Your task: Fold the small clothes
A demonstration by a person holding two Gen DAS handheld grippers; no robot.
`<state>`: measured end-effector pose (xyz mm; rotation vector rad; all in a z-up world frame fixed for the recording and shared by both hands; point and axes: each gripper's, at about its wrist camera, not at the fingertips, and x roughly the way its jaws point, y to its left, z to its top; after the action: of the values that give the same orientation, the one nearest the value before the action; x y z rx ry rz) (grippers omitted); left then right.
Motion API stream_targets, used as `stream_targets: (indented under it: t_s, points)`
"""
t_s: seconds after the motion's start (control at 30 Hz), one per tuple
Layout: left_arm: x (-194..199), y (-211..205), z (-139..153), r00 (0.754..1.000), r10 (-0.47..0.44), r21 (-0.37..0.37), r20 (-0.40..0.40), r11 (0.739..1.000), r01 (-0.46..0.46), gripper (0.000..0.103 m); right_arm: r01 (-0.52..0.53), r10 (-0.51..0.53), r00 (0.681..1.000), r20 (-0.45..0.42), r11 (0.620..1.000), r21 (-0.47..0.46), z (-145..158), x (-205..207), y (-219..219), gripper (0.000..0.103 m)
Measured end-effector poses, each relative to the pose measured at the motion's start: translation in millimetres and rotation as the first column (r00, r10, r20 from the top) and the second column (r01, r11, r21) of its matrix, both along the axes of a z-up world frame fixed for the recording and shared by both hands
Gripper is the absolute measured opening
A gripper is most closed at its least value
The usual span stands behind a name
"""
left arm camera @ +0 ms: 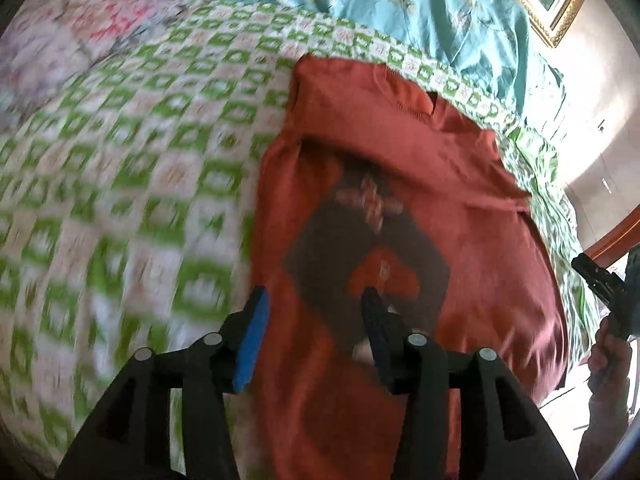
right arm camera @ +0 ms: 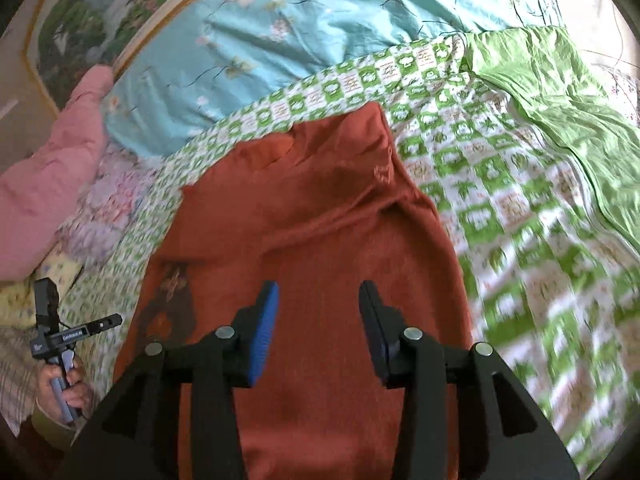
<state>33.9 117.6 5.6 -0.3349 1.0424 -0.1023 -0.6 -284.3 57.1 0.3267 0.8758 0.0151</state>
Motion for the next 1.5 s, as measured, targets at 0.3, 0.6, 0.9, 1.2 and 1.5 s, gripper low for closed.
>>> stream_targets:
  t_s: [0.3,0.6,0.9,1.2,1.5]
  points:
    - [-72.5,8.6,-20.8,0.998,-0.029,-0.031,-0.061,0.999,0.027,0.053,0.012,-0.011,0.998,-0.059,1.000,0.016,-4.1,-75.1,-16.7,0.043]
    - [-100.8,3.0,-36.6,0.993,-0.053,-0.130,-0.106,0.991,0.039,0.055,0.061,-0.057,0.990,-0.130,0.998,0.030,-19.2,-132.5,-31.9,0.046]
    - [-106.7,-18.3,-46.2,0.987,-0.123,-0.168,-0.106,0.980,0.104,0.043,0.051,-0.026,0.986,-0.165,0.987,0.150,-50.0,-140.7,-29.2,0.046]
    - [-100.5,-12.0,-56.2,0.985,-0.145,-0.251,-0.097,0.961,0.116,0.032,0.003,0.033,0.990,-0.134,0.967,0.256,-56.9,-138.7,-30.3,0.047]
    - [-97.2,-19.7,-44.0,0.987,-0.158,-0.265,0.004,0.952,0.153,0.006,-0.041,0.086,0.985,-0.147,0.958,0.285,-61.9,-136.8,-22.9,0.007]
